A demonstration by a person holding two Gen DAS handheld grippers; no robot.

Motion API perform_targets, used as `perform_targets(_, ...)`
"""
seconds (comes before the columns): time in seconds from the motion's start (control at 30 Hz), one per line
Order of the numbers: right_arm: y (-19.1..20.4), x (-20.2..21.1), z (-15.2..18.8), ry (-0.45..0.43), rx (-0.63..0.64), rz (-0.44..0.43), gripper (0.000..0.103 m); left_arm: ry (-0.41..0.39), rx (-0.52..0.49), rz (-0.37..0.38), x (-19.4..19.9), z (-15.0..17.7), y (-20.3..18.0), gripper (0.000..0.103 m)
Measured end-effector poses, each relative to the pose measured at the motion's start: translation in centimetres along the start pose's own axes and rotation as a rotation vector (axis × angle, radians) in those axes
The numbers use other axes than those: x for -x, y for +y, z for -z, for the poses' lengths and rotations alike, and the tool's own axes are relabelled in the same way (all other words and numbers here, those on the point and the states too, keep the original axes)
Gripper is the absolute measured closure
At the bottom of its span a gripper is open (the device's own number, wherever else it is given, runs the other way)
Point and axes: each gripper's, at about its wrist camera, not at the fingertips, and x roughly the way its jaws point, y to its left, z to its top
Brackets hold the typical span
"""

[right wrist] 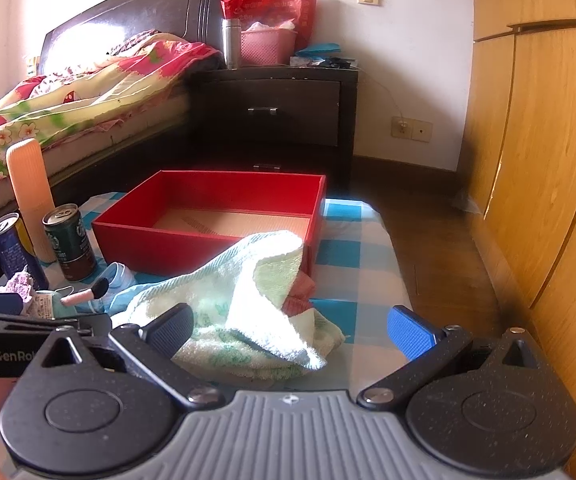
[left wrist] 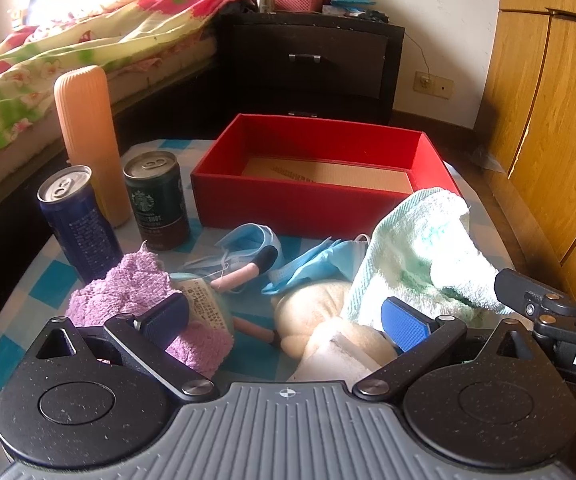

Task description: Organize soft objects

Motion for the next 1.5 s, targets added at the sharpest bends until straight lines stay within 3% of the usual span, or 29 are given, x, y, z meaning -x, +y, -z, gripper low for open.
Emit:
perform_targets(1.03, 0.0, 0.0, 0.3, 0.006, -0.009, -0.003, 0.018, -0.002, -0.028, 0.002, 0.1, 0.4, -0.3, 0.005)
perform_targets(1.2, -0.6, 0.1, 0.3, 0.013, -0.024, 0.003, 0.018, 0.006, -0.089, 0.034, 0.6, 1.4, -0.4, 0.005)
perform_targets(1.4, -1.5, 0.0, 0.8, 0.043, -0.028, -0.001, 0.018, -0.001, -0.238, 0.061, 1.2, 3.8, -1.2, 0.005)
perform_targets(1.5, -1.4, -0.1, 0.9, 0.057, -0.021, -0.015, 0.018, 0.01, -0.252, 0.085, 1.0, 4.1, -1.4, 0.005)
